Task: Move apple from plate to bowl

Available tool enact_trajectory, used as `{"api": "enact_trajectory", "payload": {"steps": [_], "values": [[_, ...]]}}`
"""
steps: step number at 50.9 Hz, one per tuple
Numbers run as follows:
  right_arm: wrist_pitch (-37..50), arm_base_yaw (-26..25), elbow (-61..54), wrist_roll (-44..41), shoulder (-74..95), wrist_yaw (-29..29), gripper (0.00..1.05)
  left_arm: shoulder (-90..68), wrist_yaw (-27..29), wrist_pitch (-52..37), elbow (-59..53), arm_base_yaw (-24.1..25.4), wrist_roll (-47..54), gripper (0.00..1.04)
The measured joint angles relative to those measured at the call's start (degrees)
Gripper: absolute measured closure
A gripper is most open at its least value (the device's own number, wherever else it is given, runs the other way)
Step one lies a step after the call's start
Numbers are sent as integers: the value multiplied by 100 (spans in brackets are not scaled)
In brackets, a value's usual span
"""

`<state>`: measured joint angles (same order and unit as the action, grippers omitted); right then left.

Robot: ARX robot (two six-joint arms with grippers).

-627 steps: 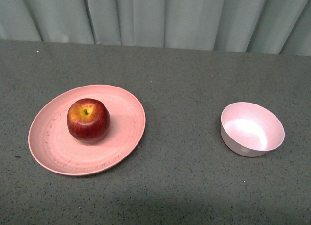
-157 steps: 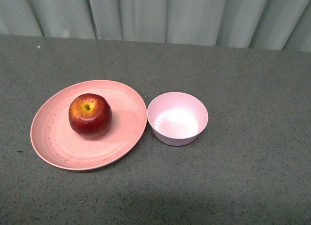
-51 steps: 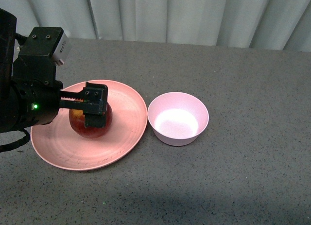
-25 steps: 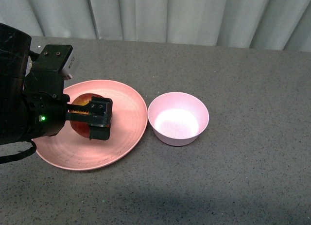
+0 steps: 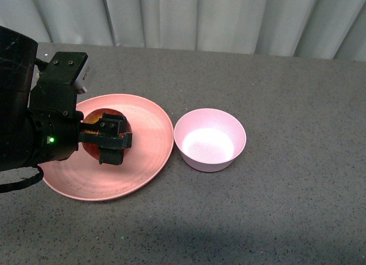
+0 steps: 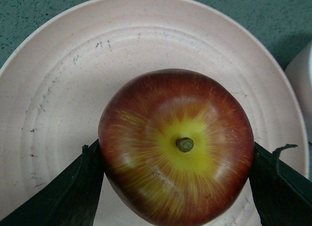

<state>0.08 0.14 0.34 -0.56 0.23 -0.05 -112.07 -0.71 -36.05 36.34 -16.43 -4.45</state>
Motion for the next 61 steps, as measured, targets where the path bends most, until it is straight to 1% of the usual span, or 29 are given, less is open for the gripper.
{"api": "enact_trajectory", "payload": {"steps": [6,12,18,29,52,61], "values": [[0,0,0,0,0,0,9,260,-72,2,13,-210,-61,30],[0,0,0,0,0,0,9,389,-70,26,166,-568,-153,30],[0,0,0,0,0,0,9,389,-61,107,334,-822,-236,30],[0,0,0,0,0,0,9,317,72,203,678,-1309,-446,30],[0,0,0,0,0,0,9,-177,205,363,1209,-1862,-625,30],[0,0,0,0,2,0,9,-457,315,374,1427,-1952,-638,30]]}}
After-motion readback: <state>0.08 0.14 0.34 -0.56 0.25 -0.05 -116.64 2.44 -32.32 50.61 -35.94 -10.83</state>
